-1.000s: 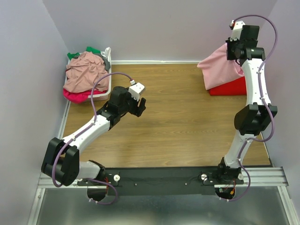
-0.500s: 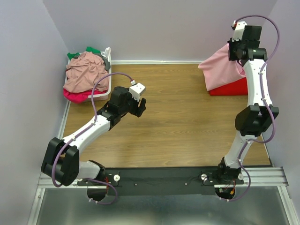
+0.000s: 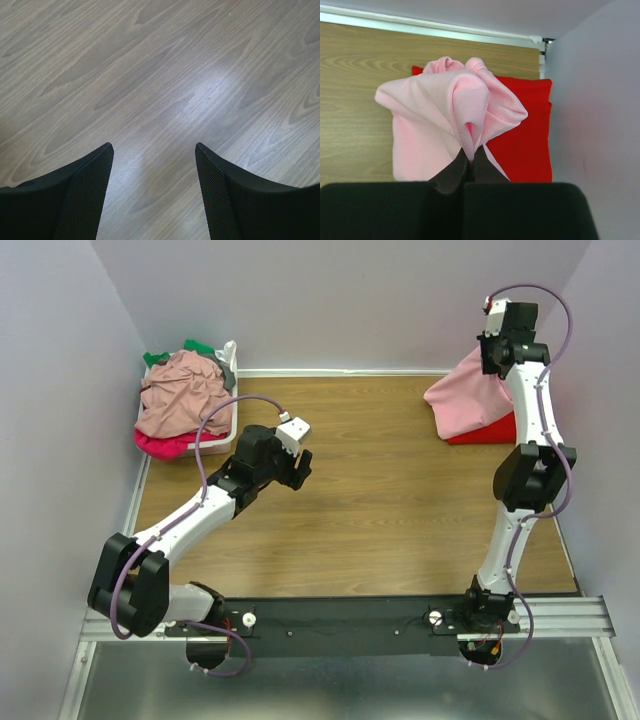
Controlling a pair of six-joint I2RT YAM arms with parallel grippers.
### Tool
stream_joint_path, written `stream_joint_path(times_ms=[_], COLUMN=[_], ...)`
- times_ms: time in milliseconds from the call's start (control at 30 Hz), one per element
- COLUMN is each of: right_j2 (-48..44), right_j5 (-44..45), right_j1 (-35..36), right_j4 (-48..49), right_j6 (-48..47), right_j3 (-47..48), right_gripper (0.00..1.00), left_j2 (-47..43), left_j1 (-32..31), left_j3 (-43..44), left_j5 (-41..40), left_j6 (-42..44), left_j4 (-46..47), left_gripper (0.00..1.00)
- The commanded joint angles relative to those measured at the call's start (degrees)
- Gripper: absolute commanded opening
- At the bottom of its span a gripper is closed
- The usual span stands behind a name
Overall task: Fold and stack the t-shirts
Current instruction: Neatly place the folded tshirt to the corner
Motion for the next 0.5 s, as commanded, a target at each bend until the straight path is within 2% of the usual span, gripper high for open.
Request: stream_joint_path(times_ms=[0,233,467], right_j2=[1.3,3.4,3.4], right_j5=[6.4,12.2,20.2], right_j1=[-0.5,-0.6,-0.5], right_j4=[4.3,8.5,14.5], right_j6=[-1.5,-3.5,-6.9], right_j3=[2.4,2.0,-4.0], right_gripper=[0.00,0.00,0.00], left_j2=[-0.3,0.2,0.5], left_j1=[-0.3,-0.5,-0.6], left_j3=[1.3,1.4,1.3], left_j5=[-1.5,-1.5,-1.5], left_j6=[0.6,0.7,0.7], left_j4=[-1.2,-1.3,-1.2], left_gripper=[0.74,0.74,0.74])
